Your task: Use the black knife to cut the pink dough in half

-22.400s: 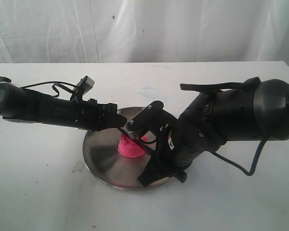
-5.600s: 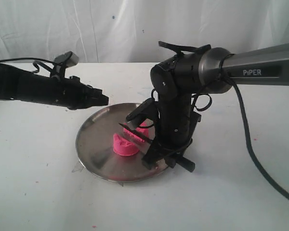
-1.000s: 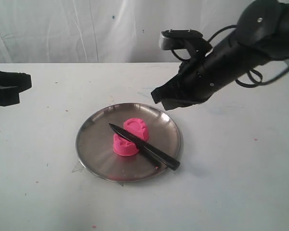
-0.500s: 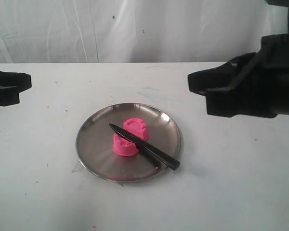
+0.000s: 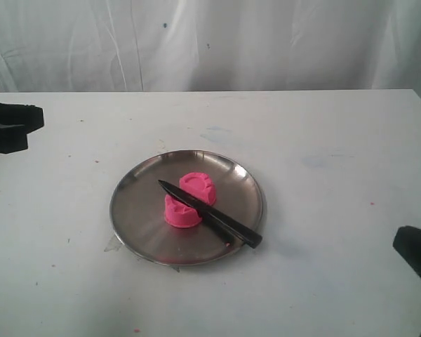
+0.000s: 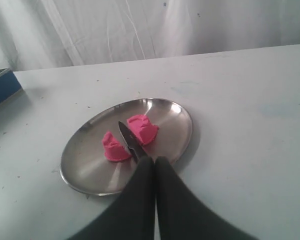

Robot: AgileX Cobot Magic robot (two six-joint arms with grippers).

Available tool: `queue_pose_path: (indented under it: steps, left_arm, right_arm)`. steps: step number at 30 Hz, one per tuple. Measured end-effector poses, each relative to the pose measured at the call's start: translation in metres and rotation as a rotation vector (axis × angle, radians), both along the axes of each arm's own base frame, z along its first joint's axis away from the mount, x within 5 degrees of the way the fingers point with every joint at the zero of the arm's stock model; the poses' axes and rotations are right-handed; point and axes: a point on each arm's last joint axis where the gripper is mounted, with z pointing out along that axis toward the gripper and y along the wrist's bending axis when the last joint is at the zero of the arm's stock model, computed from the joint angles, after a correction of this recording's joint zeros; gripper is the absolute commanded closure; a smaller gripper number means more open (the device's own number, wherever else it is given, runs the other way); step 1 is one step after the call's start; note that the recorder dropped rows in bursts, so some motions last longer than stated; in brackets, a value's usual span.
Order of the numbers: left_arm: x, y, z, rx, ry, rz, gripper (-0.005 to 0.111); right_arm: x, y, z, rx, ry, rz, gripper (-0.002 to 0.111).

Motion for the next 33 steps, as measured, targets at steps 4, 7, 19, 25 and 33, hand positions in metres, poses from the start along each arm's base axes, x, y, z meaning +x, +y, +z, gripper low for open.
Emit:
queue_pose_path:
  steps: [4, 7, 19, 25, 33]
  left_arm:
    - [0.0, 0.0, 0.0, 0.0, 0.0, 0.0, 0.107]
    - [0.0, 0.0, 0.0, 0.0, -0.001, 0.002, 0.107]
    - [0.0, 0.001, 0.0, 0.002, -0.003, 0.009, 0.107]
    - [0.0, 0.001, 0.0, 0.002, -0.003, 0.01, 0.107]
    - [-0.008, 0.003, 0.0, 0.013, -0.026, 0.019, 0.107]
  right_arm:
    - [-0.003, -0.005, -0.018, 0.04, 0.011, -0.045, 0.108]
    - [-0.005, -0.01, -0.028, 0.036, 0.005, -0.093, 0.108]
    - [-0.013, -0.018, -0.031, 0.103, 0.0, -0.17, 0.108]
    - [-0.013, -0.019, -0.031, 0.1, -0.004, -0.173, 0.108]
    - [-0.013, -0.019, -0.032, 0.1, -0.003, -0.177, 0.108]
